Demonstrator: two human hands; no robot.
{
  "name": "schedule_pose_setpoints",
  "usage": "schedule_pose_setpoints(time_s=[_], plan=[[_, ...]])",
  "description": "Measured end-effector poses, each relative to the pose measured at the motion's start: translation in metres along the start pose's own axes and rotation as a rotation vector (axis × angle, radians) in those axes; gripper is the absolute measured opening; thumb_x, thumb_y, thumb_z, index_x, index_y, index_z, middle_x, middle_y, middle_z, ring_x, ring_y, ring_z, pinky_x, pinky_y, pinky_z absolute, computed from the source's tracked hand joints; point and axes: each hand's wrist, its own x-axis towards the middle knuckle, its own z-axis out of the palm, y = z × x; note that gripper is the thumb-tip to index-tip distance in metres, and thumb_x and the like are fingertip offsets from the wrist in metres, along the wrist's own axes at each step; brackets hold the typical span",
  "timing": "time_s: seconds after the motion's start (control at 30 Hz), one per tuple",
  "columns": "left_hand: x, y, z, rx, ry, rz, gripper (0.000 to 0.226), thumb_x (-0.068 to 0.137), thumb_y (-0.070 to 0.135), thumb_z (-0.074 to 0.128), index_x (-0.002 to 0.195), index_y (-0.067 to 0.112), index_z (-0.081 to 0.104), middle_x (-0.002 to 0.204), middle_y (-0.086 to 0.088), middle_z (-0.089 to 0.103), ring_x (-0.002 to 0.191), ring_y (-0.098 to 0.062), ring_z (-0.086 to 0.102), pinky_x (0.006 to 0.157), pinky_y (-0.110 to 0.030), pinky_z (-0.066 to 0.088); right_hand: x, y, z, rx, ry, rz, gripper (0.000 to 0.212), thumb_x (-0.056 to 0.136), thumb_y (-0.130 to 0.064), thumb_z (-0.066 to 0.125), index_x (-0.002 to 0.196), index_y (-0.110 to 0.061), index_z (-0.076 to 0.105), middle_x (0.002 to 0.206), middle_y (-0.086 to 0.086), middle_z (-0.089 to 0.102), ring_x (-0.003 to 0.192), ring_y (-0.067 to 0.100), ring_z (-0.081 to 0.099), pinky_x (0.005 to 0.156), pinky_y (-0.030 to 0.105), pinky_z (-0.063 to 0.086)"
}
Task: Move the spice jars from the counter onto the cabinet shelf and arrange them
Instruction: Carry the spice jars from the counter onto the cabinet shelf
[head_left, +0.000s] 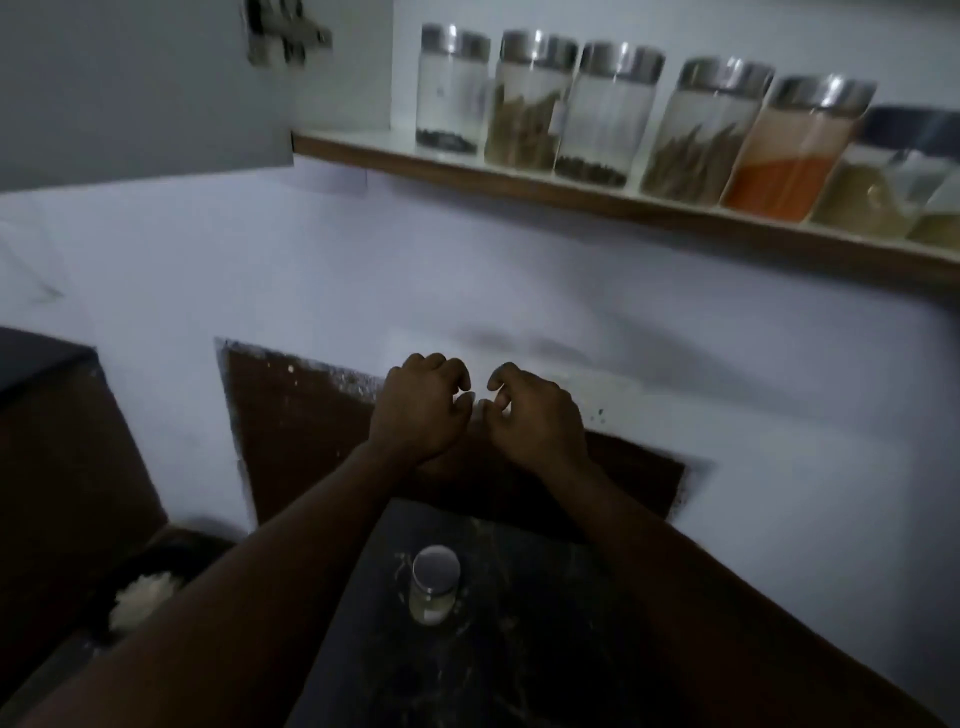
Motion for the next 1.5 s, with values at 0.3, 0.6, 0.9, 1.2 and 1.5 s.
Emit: schedule_pose_setpoints(time_s=[0.3,0.6,0.9,1.2,1.5], plan=[[-0.095,-0.034,0.099,0.026,-0.640,-0.177,0.055,0.082,0.050,0.065,0.129,0.024,0.058,0.129,-0.009,0.057,0.116,-0.037,0.054,0.091,-0.050,0.052,-0.094,0.048,0.092,0.004,-0.377,0.134,0.023,0.086,-0.042,0.070,0.100,-0.027,0.060,0.096,-0.001,0.070,0.090,0.026,0.068,0.075,0.041,0.056],[-0.184,-0.066,0.190,-0.052,-0.905,-0.482,0.109,0.077,0.032,0.080,0.161,0.021,0.010,0.158,-0.022,0.030,0.142,-0.041,0.037,0.112,-0.047,0.036,-0.173,0.069,0.198,0.050,-0.745,0.398,0.065,0.085,-0.043,0.073,0.140,-0.029,0.043,0.130,0.004,0.064,0.117,0.027,0.063,0.090,0.040,0.051],[-0.194,-0.074,0.214,-0.164,-0.796,-0.470,0.111,0.081,0.028,0.078,0.162,0.019,0.003,0.160,-0.020,0.028,0.134,-0.037,0.050,0.104,-0.039,0.044,-0.189,0.061,0.238,0.175,-0.728,0.503,0.095,0.083,-0.032,0.077,0.157,-0.024,0.018,0.140,0.013,0.059,0.123,0.033,0.061,0.096,0.039,0.049],[-0.204,-0.081,0.208,-0.092,-0.762,-0.416,0.089,0.079,0.052,0.073,0.150,0.011,0.038,0.147,-0.015,0.047,0.124,-0.030,0.055,0.097,-0.037,0.047,-0.200,0.063,0.234,0.238,-0.761,0.499,0.122,0.066,-0.044,0.090,0.158,-0.033,0.011,0.158,0.004,0.042,0.141,0.025,0.046,0.112,0.042,0.042],[-0.183,-0.067,0.130,-0.342,-0.510,-0.463,0.084,0.071,0.068,0.072,0.139,0.027,0.046,0.124,0.005,0.065,0.107,-0.012,0.064,0.090,-0.035,0.055,-0.174,0.034,0.197,0.271,-0.567,0.303,0.123,0.065,-0.043,0.089,0.160,-0.034,0.011,0.160,-0.001,0.037,0.143,0.019,0.040,0.108,0.027,0.026]])
